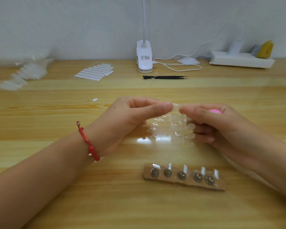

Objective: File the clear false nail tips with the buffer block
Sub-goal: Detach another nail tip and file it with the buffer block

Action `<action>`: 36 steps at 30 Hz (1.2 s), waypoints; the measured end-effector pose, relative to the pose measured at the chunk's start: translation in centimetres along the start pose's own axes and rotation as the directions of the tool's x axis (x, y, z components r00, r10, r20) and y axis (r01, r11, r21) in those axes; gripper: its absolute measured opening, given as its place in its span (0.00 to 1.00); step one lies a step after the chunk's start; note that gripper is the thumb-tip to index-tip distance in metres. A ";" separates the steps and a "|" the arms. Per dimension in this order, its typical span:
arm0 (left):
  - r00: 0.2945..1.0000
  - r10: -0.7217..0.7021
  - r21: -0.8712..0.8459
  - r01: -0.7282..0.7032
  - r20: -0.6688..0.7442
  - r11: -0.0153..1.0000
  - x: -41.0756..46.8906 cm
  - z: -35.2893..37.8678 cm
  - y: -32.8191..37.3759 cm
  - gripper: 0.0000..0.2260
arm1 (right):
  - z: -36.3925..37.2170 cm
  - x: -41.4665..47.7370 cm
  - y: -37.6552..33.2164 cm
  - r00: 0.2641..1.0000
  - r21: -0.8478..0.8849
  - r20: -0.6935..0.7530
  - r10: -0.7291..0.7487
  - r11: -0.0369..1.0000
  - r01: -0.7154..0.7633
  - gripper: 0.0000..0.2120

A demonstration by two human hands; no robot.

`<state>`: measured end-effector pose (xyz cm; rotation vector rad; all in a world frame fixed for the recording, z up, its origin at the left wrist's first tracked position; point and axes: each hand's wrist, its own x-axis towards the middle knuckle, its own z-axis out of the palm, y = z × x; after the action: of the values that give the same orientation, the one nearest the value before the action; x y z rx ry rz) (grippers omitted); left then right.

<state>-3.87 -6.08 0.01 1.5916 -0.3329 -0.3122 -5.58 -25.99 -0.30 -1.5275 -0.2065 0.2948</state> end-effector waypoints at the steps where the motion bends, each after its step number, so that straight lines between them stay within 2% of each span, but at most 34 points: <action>1: 0.999 0.023 0.019 -0.023 -0.043 1.000 0.0 0.0 0.0 0.07 | 0.0 0.0 0.0 0.997 -0.040 -0.069 -0.026 0.999 0.023 0.09; 3: 0.985 0.111 0.085 -0.100 -0.132 0.991 0.0 0.3 0.0 0.07 | 0.0 -0.1 0.0 0.973 -0.174 -0.182 -0.139 0.979 0.107 0.13; 6: 0.947 0.211 0.154 -0.177 -0.243 0.972 -0.1 0.7 0.2 0.06 | 0.1 -0.1 -0.1 0.936 -0.315 -0.224 -0.272 0.929 0.194 0.12; 9: 0.921 0.230 0.161 -0.187 -0.313 0.969 -0.1 0.3 0.2 0.06 | -0.1 -0.2 0.1 0.957 -0.461 -0.190 -0.218 0.880 0.109 0.13; 12: 0.920 0.212 0.138 -0.175 -0.331 0.975 -0.2 0.2 -0.1 0.09 | -0.6 -0.3 0.7 0.973 -0.669 -0.151 -0.177 0.742 0.031 0.26; 13: 0.921 0.205 0.142 -0.166 -0.331 0.976 -0.2 0.3 -0.4 0.10 | -0.7 -0.2 0.7 0.972 -0.685 -0.153 -0.175 0.728 0.023 0.25; 14: 0.923 0.198 0.151 -0.155 -0.330 0.976 -0.3 0.4 -0.6 0.12 | -0.8 0.1 0.7 0.970 -0.649 -0.168 -0.175 0.761 0.025 0.17; 15: 0.926 0.192 0.159 -0.146 -0.325 0.976 -0.3 0.4 -0.8 0.12 | -0.7 0.4 0.5 0.971 -0.550 -0.187 -0.151 0.835 0.024 0.09; 17: 0.935 0.186 0.165 -0.141 -0.303 0.976 -0.3 0.6 -1.1 0.12 | -0.9 0.2 0.5 0.980 -0.245 -0.174 -0.093 0.968 0.048 0.16; 19: 0.936 0.185 0.143 -0.147 -0.301 0.979 -0.4 0.9 -1.1 0.10 | -0.8 0.2 0.4 0.989 0.039 -0.112 -0.099 0.994 0.104 0.16; 21: 0.937 0.172 0.104 -0.146 -0.305 0.984 -0.3 1.5 -0.8 0.10 | -0.4 0.2 -0.1 0.995 0.179 -0.056 -0.085 0.979 0.094 0.12; 25: 0.943 0.173 0.058 -0.163 -0.286 0.985 -0.4 2.5 0.0 0.11 | -0.3 0.0 -0.2 0.997 0.132 -0.023 -0.067 0.989 0.070 0.17; 28: 0.932 0.192 0.055 -0.184 -0.308 0.981 -1.3 2.6 -0.4 0.08 | -0.3 -0.6 0.0 0.998 0.204 -0.029 -0.061 0.977 0.066 0.18; 30: 0.943 0.171 0.014 -0.175 -0.286 0.985 -1.7 2.4 -0.7 0.04 | 0.0 -0.7 0.2 0.996 0.190 -0.022 -0.084 0.978 0.087 0.18; 34: 0.943 0.192 -0.012 -0.203 -0.273 0.979 -1.7 2.2 -0.5 0.05 | 0.4 -0.8 0.8 0.989 0.150 -0.024 -0.147 0.977 0.149 0.17; 36: 0.944 0.195 -0.008 -0.205 -0.267 0.979 -1.7 2.3 -0.6 0.07 | 0.5 -0.8 0.8 0.985 0.148 -0.024 -0.168 0.974 0.170 0.21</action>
<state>-6.32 -7.51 -0.71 1.5272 -0.2767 0.0526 -6.50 -25.79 -1.09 -1.3534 -0.2976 0.1627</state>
